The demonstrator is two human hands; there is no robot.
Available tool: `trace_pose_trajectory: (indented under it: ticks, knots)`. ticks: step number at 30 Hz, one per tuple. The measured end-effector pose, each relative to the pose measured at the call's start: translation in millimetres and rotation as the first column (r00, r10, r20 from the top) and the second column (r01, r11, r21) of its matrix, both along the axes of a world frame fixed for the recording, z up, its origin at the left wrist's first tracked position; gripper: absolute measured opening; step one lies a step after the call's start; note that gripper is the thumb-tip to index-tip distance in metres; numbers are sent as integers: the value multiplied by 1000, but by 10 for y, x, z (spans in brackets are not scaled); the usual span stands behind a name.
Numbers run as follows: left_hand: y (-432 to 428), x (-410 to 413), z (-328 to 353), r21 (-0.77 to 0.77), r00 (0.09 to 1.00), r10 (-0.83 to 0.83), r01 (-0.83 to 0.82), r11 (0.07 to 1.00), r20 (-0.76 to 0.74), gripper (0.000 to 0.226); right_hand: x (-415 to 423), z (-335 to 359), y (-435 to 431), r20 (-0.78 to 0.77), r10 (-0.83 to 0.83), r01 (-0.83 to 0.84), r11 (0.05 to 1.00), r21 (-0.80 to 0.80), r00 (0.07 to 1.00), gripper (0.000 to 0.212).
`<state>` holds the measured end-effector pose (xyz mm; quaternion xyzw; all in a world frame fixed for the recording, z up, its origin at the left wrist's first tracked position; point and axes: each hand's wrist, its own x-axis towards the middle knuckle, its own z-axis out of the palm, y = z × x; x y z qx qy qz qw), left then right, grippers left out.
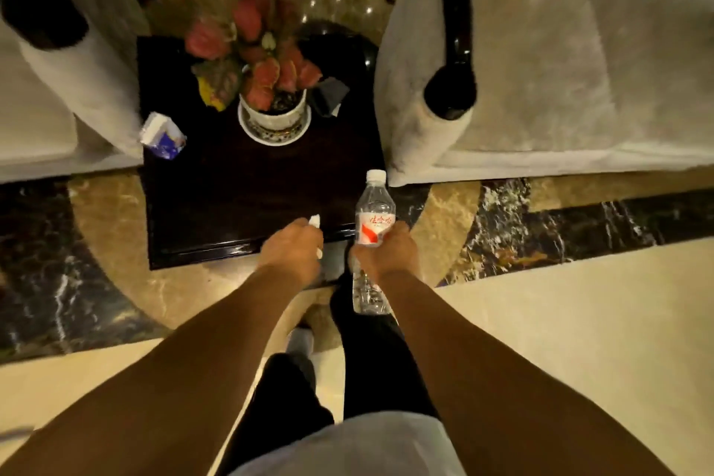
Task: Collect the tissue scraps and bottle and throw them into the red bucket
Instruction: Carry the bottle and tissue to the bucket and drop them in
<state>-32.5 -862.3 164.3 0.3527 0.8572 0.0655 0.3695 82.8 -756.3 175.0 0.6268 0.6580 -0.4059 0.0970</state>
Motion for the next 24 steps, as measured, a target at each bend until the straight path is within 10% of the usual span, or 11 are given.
trace_pose_trajectory:
  ticks: [9,24]
  knots:
    - [788,991,1276,70,873,-437,460,885,-217,25,1267,1301,465,-157,-268,298,930,214,951,74]
    - [3623,4796,2019,211,369,-872,926,314,-322,18,4983,1538,2200,-202,-731,755,597,271,651,73]
